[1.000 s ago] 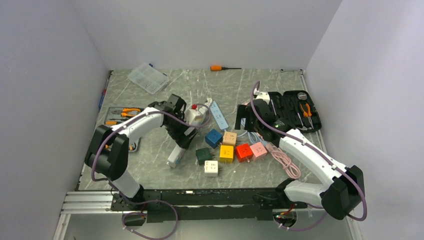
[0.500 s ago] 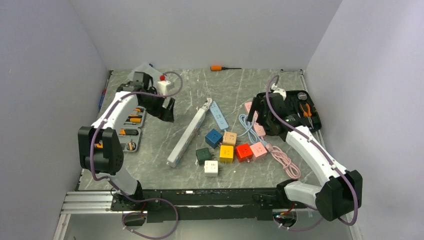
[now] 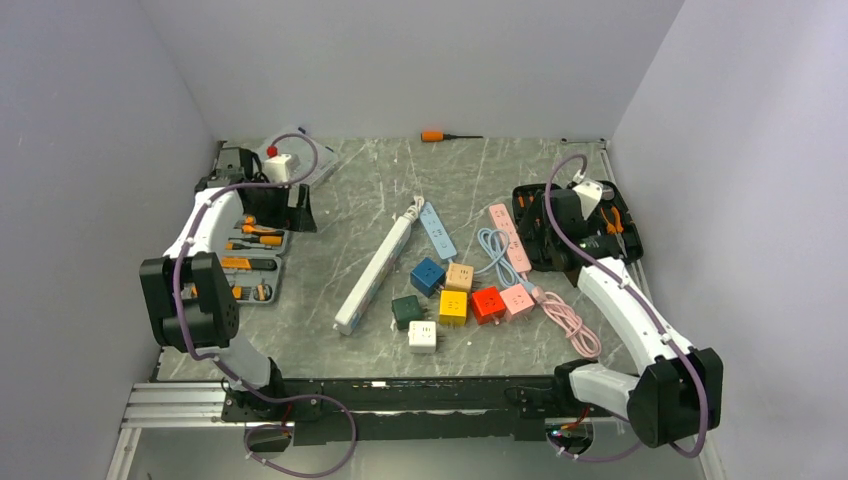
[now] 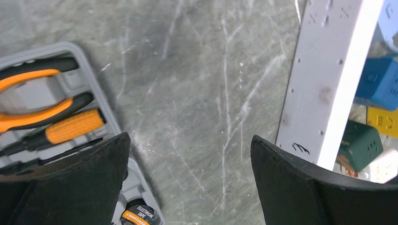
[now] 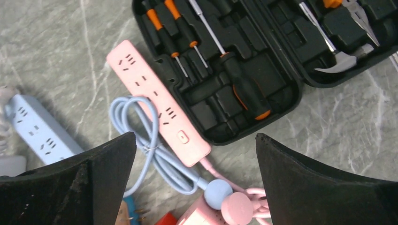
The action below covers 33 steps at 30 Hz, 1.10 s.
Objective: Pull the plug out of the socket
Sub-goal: Reset both arms
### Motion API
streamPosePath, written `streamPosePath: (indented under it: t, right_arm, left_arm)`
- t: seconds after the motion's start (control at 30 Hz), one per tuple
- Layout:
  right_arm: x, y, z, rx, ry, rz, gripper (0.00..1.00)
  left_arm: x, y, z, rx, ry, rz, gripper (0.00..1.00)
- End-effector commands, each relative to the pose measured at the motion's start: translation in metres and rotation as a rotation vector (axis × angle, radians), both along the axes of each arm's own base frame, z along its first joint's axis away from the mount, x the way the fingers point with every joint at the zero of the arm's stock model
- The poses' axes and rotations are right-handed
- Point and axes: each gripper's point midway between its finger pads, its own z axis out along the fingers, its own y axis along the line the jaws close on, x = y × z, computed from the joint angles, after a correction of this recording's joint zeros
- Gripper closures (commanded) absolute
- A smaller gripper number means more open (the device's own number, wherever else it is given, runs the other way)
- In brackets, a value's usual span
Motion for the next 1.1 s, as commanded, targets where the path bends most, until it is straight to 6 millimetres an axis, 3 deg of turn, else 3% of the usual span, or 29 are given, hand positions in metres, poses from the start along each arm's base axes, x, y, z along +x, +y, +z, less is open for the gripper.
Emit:
streamPosePath:
  t: [0.0, 0.13, 0.3, 0.47, 0.6, 0.63, 0.7, 0.8, 0.97, 1.07]
  right_arm:
    - [0.01, -0.015, 0.003, -0.036, -0.115, -0.053, 0.0]
    - [0.019, -0.023, -0.012, -0.112, -0.094, -0.028, 0.0]
    - [0.023, -0.045, -0.025, -0.245, -0.058, -0.088, 0.0]
    - [0.021, -0.067, -0.013, -0.356, -0.266, -0.145, 0.0]
    - [0.018, -0.07, -0.021, -0.35, -0.404, -0.106, 0.0]
    - [0.014, -0.072, -0.028, -0.367, -0.419, -0.104, 0.0]
    - [0.014, -0.076, -0.023, -0.394, -0.508, -0.113, 0.0]
    - [0.018, -0.08, -0.036, -0.383, -0.506, -0.137, 0.0]
    - [0.021, -0.079, -0.048, -0.4, -0.506, -0.119, 0.0]
    - [0.024, -0.068, -0.051, -0.393, -0.507, -0.042, 0.0]
  left_arm:
    - [0.023, 0.016, 0.022, 0.002, -0.103, 0.112, 0.01]
    - [0.025, 0.023, 0.014, 0.029, -0.177, 0.169, 0.01]
    - [0.035, 0.039, 0.009, 0.131, -0.394, 0.186, 0.01]
    - [0.049, 0.049, 0.005, 0.135, -0.526, 0.273, 0.01]
    - [0.053, 0.054, -0.009, 0.138, -0.575, 0.326, 0.01]
    - [0.052, 0.056, -0.015, 0.146, -0.572, 0.338, 0.01]
    - [0.049, 0.06, -0.024, 0.152, -0.563, 0.368, 0.01]
    - [0.044, 0.062, -0.027, 0.157, -0.608, 0.384, 0.01]
    - [0.019, 0.059, -0.019, 0.147, -0.754, 0.393, 0.01]
    - [0.006, 0.057, -0.01, 0.146, -0.852, 0.398, 0.01]
